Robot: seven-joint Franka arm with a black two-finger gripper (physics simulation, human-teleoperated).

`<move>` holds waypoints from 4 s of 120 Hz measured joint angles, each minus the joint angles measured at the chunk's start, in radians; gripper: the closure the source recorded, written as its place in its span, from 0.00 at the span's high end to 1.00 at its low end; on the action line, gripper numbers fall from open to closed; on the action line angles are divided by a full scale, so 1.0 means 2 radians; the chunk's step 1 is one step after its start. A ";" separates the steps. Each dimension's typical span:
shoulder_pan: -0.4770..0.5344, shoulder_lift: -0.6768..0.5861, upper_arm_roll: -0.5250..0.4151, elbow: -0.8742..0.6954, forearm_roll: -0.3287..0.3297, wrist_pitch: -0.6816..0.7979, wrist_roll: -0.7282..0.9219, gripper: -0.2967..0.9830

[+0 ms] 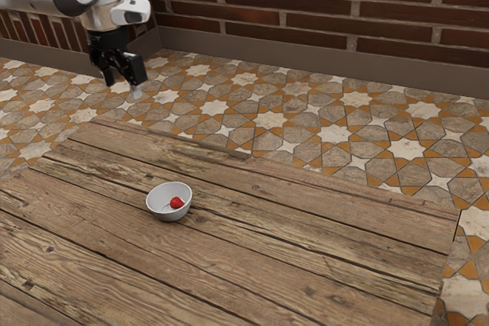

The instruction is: Take strawberry from the bowl

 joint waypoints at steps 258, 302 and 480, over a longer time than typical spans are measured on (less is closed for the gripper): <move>-0.016 0.144 -0.004 -0.187 -0.030 0.319 0.677 0.44; -0.016 0.165 -0.004 -0.185 -0.046 0.332 0.693 0.42; -0.154 0.156 -0.004 -0.167 -0.083 0.310 0.670 0.32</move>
